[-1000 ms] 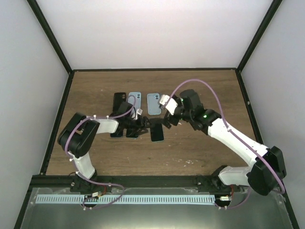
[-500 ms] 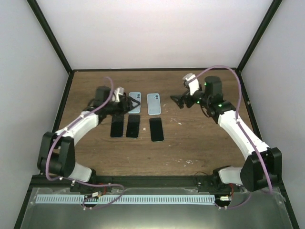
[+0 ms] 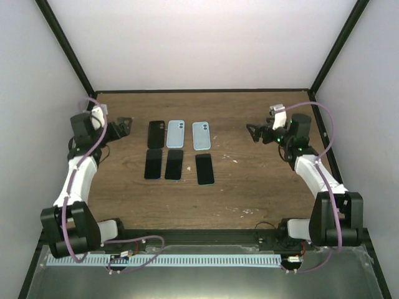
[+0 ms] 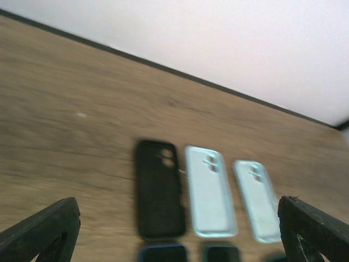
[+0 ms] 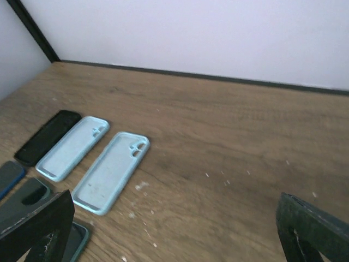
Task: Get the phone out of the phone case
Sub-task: Reset both arms
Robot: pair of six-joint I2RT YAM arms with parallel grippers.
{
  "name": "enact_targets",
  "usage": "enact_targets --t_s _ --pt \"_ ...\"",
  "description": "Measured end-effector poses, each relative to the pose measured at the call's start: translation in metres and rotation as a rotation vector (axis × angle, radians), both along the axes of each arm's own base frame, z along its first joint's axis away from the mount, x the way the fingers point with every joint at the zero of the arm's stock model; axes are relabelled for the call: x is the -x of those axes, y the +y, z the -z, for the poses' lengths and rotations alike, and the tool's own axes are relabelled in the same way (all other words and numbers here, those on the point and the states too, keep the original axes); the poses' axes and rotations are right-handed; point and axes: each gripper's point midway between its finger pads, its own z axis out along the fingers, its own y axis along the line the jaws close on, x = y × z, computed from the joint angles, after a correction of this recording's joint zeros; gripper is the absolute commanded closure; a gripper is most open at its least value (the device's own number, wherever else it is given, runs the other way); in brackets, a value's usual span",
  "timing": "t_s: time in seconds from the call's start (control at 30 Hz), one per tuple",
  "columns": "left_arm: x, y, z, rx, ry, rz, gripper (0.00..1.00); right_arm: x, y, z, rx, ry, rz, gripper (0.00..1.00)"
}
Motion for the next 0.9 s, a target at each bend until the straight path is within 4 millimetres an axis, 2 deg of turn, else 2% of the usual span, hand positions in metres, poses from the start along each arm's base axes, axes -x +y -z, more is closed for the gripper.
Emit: enact_targets --t_s 0.07,0.17,0.33,0.43,0.57,0.8,0.9 --pt "0.006 0.019 0.007 -0.062 -0.044 -0.066 0.00 0.003 -0.010 0.016 0.001 0.011 0.033 0.00" --pt "0.017 0.034 0.027 -0.160 -0.110 -0.122 0.00 0.009 -0.028 0.042 0.016 0.012 0.101 0.00" --pt "0.022 0.040 0.076 -0.234 -0.127 -0.142 0.00 0.012 -0.050 0.078 0.063 -0.012 0.206 0.00" --pt "0.022 0.041 0.095 -0.250 -0.159 -0.151 0.00 0.012 -0.057 0.093 0.081 -0.050 0.242 0.00" --pt "0.020 0.037 0.106 -0.272 -0.223 -0.164 0.00 0.018 -0.061 0.104 0.086 -0.114 0.272 0.00" --pt "0.015 0.030 0.097 -0.328 -0.361 -0.194 0.00 0.031 -0.061 0.097 0.081 -0.260 0.282 0.00" --pt "0.019 0.023 0.110 -0.346 -0.386 -0.183 0.00 0.038 -0.060 0.101 0.080 -0.272 0.279 0.00"
